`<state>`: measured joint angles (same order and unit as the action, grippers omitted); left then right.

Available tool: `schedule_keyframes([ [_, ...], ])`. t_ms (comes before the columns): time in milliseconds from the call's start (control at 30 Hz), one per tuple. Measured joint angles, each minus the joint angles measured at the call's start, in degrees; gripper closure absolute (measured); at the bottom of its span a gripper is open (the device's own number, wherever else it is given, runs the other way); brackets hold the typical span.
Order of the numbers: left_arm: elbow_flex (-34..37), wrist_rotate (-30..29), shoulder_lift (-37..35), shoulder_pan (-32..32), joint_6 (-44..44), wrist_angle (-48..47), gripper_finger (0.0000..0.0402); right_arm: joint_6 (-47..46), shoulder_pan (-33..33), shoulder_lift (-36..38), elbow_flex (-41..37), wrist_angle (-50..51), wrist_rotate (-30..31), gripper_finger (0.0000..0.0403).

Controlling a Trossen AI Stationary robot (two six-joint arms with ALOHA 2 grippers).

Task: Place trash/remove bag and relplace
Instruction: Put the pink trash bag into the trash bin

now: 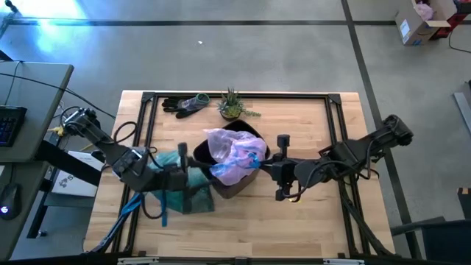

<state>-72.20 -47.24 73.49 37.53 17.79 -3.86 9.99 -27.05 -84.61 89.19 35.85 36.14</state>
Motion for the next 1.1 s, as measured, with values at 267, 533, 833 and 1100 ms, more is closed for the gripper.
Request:
schedule_keyframes([
  [267, 0.0, 9.0, 0.9, -3.3, -8.1, -7.3, 0.0216, -1.9, 0.0, 0.7, 0.0, -0.4, -2.3, 0.0403],
  [533, 0.0, 9.9, 1.2, -8.3, -13.0, -12.4, 0.0217, -2.6, -0.4, 0.7, 0.0, -1.4, -3.3, 0.0403],
  [833, 0.0, 15.9, 1.8, -9.9, -14.6, -15.7, 0.0242, -2.2, -0.7, 0.7, 0.0, -1.1, -4.3, 0.0403],
  [1100, 0.0, 13.6, 1.9, -5.7, -13.0, -18.0, 0.0389, -4.3, 0.5, 0.7, 0.0, 5.0, -4.3, 0.0403],
])
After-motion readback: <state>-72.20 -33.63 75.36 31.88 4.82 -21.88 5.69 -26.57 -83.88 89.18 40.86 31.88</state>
